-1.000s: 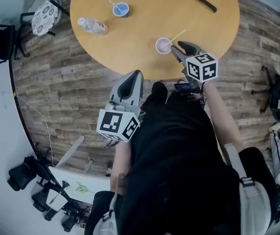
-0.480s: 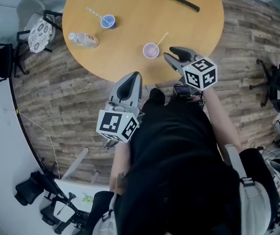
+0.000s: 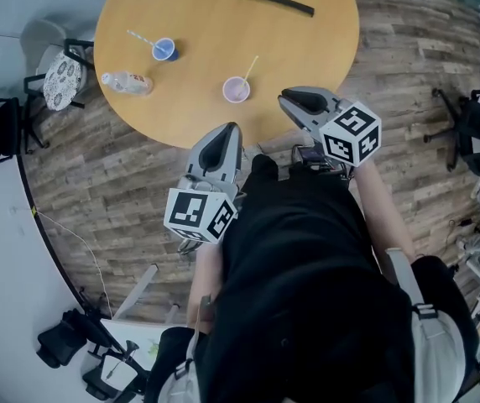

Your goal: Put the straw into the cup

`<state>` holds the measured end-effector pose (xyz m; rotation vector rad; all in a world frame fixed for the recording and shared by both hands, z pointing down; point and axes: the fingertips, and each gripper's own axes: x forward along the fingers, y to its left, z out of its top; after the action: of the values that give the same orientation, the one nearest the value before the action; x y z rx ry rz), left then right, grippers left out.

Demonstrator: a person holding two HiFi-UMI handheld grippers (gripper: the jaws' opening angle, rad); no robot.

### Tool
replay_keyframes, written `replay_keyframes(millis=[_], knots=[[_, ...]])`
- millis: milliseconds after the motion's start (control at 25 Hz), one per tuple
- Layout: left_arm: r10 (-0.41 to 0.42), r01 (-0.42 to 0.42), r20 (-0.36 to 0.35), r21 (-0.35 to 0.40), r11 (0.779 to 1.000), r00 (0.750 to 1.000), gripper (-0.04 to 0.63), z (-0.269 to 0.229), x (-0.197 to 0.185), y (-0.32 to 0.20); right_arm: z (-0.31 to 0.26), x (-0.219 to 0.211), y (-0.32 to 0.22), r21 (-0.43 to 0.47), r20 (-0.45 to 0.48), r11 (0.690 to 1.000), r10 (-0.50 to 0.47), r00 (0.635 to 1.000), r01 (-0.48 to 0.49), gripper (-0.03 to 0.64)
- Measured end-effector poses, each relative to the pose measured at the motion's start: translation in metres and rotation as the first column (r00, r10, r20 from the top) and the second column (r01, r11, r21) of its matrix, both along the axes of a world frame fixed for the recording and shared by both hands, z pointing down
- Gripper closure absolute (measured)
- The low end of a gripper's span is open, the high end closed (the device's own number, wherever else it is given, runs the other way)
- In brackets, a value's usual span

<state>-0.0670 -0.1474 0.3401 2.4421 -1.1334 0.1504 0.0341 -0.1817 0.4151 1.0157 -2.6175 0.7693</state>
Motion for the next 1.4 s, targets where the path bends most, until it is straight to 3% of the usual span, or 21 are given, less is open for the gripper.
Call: replay_keyframes(millis=[440,880,1200,1400], knots=[[0.024,-0.024,0.020,0.010,1.000,1.000,0.583,-0.006,0.059,0.035,-0.038,0.048,0.052,0.073,0.098,0.993,-0.099,0.990,0.092,0.583],[-0.044,0.046,0.050,-0.033,0.998,0.998,0.583,0.005,0.101,0.085,-0.035,0.100,0.089,0.064,0.172,0.991,-0.124,0.977,0.115,0.585],[-0.124,0.129,0.056,-0.104,0.986,0.991,0.583,0.025,0.114,0.123,-0.019,0.122,0.106,0.037,0.184,0.989,-0.145,0.972,0.141,0.589],[-0.152,0.157,0.055,-0.099,0.983,0.987,0.583,0.023,0.104,0.132,-0.027,0.117,0.111,0.058,0.191,0.989,-0.142,0.971,0.133,0.592]])
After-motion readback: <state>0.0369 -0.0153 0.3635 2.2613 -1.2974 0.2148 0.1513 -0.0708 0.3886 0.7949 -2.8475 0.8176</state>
